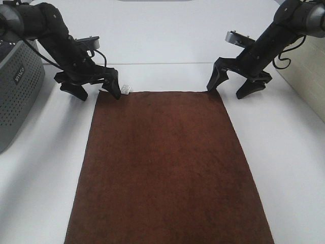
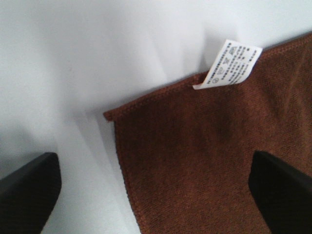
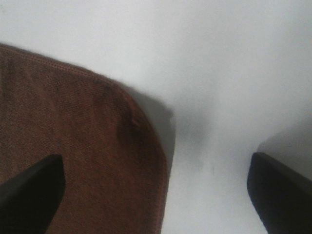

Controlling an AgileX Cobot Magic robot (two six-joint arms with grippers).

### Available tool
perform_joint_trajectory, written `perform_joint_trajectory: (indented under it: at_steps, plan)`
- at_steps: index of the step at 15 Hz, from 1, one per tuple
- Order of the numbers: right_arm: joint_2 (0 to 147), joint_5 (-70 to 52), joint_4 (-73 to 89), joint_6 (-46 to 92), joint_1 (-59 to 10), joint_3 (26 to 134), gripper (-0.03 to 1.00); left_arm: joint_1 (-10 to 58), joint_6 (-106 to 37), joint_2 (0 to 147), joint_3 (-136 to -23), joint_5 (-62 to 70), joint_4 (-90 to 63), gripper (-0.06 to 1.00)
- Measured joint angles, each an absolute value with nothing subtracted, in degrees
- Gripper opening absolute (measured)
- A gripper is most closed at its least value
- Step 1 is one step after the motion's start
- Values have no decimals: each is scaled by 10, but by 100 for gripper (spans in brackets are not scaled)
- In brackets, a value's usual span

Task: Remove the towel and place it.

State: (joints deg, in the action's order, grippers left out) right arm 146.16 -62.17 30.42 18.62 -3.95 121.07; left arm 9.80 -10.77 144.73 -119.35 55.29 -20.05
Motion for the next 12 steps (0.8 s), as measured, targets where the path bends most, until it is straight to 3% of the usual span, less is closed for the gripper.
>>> perform_joint_trajectory:
  at_steps: [3, 7, 10, 12]
  plan:
    - [1468, -618, 316, 186, -58, 1215, 97, 103, -108, 1454, -1199, 553, -220, 96]
    - [1472, -582, 311, 186, -103, 1215, 88, 139, -108, 1456, -1199, 550, -224, 83]
    - [1474, -574, 292, 186, -106, 1215, 71, 146, -108, 1459, -1199, 549, -226, 61]
    - [1474, -567, 265, 186, -106, 1215, 54, 146, -108, 1462, -1199, 544, -211, 38]
